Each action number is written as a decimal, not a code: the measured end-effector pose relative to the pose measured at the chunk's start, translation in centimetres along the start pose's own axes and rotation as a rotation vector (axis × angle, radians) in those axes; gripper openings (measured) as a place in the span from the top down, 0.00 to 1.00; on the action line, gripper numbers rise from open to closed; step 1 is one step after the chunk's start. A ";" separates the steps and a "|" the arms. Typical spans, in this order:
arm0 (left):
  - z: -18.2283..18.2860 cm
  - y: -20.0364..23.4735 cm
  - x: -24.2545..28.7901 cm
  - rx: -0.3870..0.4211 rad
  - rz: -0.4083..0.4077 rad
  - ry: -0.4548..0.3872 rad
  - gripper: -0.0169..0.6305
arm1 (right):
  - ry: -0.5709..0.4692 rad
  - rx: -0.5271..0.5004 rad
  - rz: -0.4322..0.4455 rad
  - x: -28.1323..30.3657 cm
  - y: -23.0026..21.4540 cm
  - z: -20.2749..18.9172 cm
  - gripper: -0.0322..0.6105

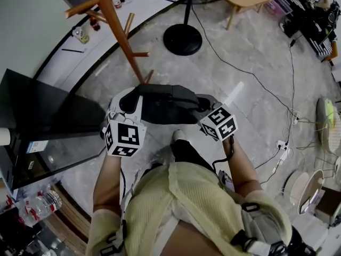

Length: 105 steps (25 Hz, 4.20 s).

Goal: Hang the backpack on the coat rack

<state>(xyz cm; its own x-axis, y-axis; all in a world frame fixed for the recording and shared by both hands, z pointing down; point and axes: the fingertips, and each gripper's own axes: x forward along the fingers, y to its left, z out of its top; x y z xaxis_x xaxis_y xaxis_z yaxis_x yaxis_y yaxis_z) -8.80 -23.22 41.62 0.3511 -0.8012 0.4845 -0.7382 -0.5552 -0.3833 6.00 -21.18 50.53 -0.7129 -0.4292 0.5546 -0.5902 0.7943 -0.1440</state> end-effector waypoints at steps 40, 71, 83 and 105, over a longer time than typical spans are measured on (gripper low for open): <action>-0.3 6.1 12.2 0.013 0.088 0.335 0.90 | 0.127 -0.029 0.383 9.7 -13.2 3.9 0.80; 4.0 12.0 11.9 -0.126 0.191 0.273 0.97 | 0.277 -0.063 0.467 15.1 -15.1 3.9 0.82; -2.4 8.3 12.4 -0.179 0.138 0.343 0.97 | 0.237 -0.063 0.459 17.0 -14.6 3.4 0.82; -8.2 5.6 11.1 -0.271 0.093 0.367 0.97 | 0.331 -0.135 0.321 18.8 -14.7 0.2 0.70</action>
<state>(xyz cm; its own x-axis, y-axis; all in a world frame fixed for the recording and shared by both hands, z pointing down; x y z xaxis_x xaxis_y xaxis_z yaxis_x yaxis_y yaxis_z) -13.75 -33.41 51.26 0.0851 -0.6861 0.7225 -0.8981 -0.3668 -0.2425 1.17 -40.98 62.88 -0.6795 -0.0103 0.7336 -0.2894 0.9226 -0.2551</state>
